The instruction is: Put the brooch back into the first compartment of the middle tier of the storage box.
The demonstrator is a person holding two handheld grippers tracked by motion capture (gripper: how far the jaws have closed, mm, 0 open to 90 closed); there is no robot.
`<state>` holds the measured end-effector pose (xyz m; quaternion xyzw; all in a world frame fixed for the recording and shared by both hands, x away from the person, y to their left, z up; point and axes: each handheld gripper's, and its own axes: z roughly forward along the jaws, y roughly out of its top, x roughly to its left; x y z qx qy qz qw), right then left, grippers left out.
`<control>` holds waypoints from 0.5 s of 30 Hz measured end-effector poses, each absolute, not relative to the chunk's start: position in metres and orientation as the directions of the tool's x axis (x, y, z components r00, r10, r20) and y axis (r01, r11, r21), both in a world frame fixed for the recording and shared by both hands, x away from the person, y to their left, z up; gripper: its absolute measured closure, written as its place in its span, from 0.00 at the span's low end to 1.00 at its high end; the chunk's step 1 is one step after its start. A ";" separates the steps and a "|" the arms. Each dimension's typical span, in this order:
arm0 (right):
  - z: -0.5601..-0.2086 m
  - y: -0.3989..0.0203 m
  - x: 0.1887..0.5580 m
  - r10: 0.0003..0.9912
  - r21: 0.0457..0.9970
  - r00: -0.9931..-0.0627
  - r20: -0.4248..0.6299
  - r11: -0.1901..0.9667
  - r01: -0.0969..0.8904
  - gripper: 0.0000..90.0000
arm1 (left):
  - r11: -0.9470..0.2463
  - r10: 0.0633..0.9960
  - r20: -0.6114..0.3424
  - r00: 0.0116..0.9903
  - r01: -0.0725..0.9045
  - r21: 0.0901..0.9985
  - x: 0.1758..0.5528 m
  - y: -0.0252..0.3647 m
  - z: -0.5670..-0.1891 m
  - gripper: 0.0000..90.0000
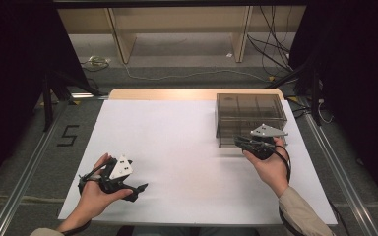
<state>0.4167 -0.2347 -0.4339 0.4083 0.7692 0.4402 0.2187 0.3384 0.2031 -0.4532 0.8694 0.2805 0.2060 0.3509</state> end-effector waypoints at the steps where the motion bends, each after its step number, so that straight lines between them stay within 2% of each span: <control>1: -0.434 -0.235 0.417 0.821 0.856 -0.571 0.022 0.279 0.435 0.88 | -0.597 0.632 0.162 0.758 0.344 0.725 0.338 0.203 -0.453 0.09; 15: -0.433 -0.234 0.419 0.821 0.856 -0.570 0.027 0.276 0.437 0.88 | -0.597 0.633 0.162 0.757 0.343 0.725 0.338 0.203 -0.453 0.09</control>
